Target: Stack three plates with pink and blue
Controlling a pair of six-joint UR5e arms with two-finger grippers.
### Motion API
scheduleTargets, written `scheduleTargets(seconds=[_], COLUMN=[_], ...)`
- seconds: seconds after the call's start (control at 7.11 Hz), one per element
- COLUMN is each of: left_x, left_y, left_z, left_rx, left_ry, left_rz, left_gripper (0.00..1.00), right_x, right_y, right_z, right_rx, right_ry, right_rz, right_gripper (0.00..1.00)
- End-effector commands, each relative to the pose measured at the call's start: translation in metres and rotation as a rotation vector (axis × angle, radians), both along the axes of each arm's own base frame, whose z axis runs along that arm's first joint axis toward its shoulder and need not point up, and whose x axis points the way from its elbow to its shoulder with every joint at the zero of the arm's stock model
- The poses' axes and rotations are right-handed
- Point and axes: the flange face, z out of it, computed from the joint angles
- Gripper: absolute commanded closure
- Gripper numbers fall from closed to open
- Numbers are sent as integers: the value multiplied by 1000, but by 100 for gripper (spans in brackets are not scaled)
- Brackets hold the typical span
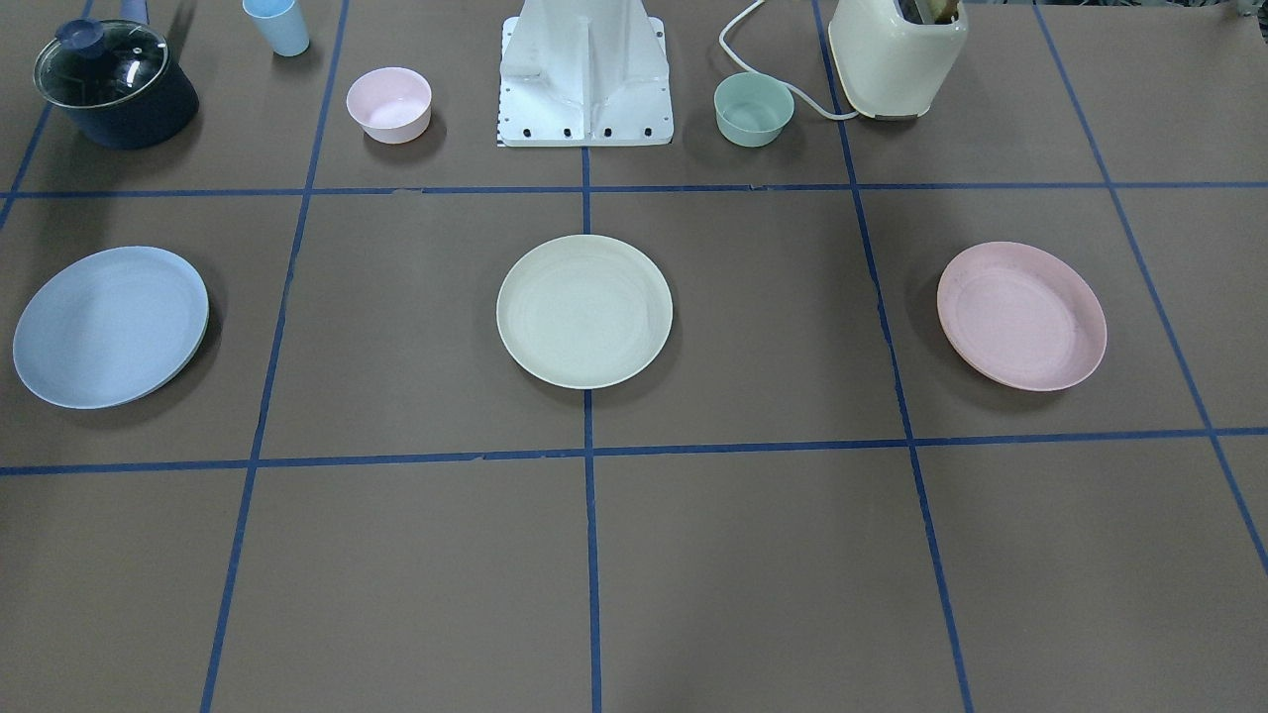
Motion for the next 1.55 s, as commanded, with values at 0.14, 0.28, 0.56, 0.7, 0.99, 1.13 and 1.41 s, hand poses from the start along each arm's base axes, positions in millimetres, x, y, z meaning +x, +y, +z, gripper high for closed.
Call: scheduleTargets(seconds=[0.14, 0.28, 0.56, 0.7, 0.99, 1.13, 1.41], left_x=[23, 46, 99, 127, 193, 207, 221], left_y=[16, 30, 58, 69, 79, 83, 89], left_z=[36, 52, 97, 124, 129, 130, 131], left_rx=[-21, -95, -161, -193, -260, -274, -279], left_ry=[83, 99, 143, 214, 244, 241, 235], left_rz=[37, 15, -163, -219, -285, -285, -260], left_gripper=[0, 0, 2, 4, 7, 11, 39], right_x=[-68, -93, -107, -106, -106, -106, -106], right_y=[-11, -12, -9, -6, -6, -6, -6], right_z=[-15, -24, -25, -22, -22, -22, -22], right_rx=[-70, -58, -71, -75, -76, -76, -76], right_ry=[-75, -84, -99, -97, -99, -99, -98], right_rz=[1, 60, 68, 68, 66, 66, 67], right_gripper=[0, 0, 0, 0, 0, 0, 0])
